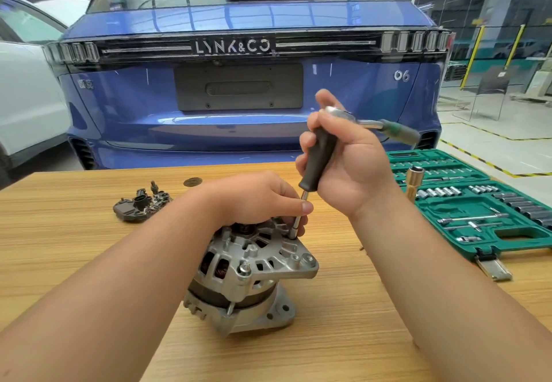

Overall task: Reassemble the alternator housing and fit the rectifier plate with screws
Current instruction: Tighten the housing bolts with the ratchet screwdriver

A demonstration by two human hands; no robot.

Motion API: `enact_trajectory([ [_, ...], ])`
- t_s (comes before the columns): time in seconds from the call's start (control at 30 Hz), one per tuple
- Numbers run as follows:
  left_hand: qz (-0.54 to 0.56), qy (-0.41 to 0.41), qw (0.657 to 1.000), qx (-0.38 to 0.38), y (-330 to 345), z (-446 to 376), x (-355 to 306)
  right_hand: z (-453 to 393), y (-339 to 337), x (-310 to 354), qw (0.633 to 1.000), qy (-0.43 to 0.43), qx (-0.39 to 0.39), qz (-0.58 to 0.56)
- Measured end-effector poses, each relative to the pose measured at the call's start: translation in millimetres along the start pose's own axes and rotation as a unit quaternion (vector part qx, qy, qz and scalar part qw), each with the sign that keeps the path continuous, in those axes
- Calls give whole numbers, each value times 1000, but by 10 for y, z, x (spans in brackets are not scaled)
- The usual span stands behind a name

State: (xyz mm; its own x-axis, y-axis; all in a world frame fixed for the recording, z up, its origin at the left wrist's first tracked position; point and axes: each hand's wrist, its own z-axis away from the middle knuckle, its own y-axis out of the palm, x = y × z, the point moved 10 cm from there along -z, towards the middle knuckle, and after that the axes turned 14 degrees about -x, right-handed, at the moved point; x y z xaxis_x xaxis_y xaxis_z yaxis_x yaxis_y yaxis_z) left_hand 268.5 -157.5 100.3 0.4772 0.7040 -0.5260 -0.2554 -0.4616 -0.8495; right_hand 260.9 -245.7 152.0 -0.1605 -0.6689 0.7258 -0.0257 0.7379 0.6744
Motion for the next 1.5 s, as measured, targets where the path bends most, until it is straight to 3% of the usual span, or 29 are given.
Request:
enact_trajectory([
  [0.07, -9, 4, 1000, -2, -10, 9, -2, 29, 61, 61, 997, -68, 30, 13],
  [0.2, 2, 9, 1000, -2, -9, 21, -28, 134, 113, 227, 955, -266, 9, 129],
  [0.37, 6, 7, 1000, -1, -7, 16, -16, 131, 164, 112, 981, -149, 122, 3],
  [0.53, 12, 9, 1000, 3, 0, 11, -19, 49, 157, 2, 989, -83, 121, -8],
  [0.63, 11, 10, 1000, 2, 5, 6, -17, 28, 129, -13, 994, -74, 80, 19],
  [0.77, -2, 20, 1000, 10, 24, 5, -48, -25, -100, 147, 983, -131, -79, 102],
  [0.83, -13, 26, 1000, 10, 26, 2, -60, -61, -185, 131, 984, -95, -110, 103],
  [0.9, -19, 20, 1000, 8, 22, -6, -41, -59, -112, 19, 996, -25, -58, 64],
  [0.97, -27, 17, 1000, 3, 14, -12, -20, -22, -14, -12, 1000, -8, -9, 10],
  [1.1, -30, 20, 999, -5, -7, -9, -12, 99, 100, 166, 973, -209, 1, 102],
  [1.17, -25, 21, 999, -4, -1, -4, -19, 156, 137, 216, 955, -269, 5, 128],
  [1.33, -17, 19, 1000, -8, -11, -8, -22, 119, 159, 109, 982, -153, 111, 0],
  [1.5, -6, 12, 1000, -5, -8, -11, -3, 81, 165, 31, 984, -107, 143, -28],
])
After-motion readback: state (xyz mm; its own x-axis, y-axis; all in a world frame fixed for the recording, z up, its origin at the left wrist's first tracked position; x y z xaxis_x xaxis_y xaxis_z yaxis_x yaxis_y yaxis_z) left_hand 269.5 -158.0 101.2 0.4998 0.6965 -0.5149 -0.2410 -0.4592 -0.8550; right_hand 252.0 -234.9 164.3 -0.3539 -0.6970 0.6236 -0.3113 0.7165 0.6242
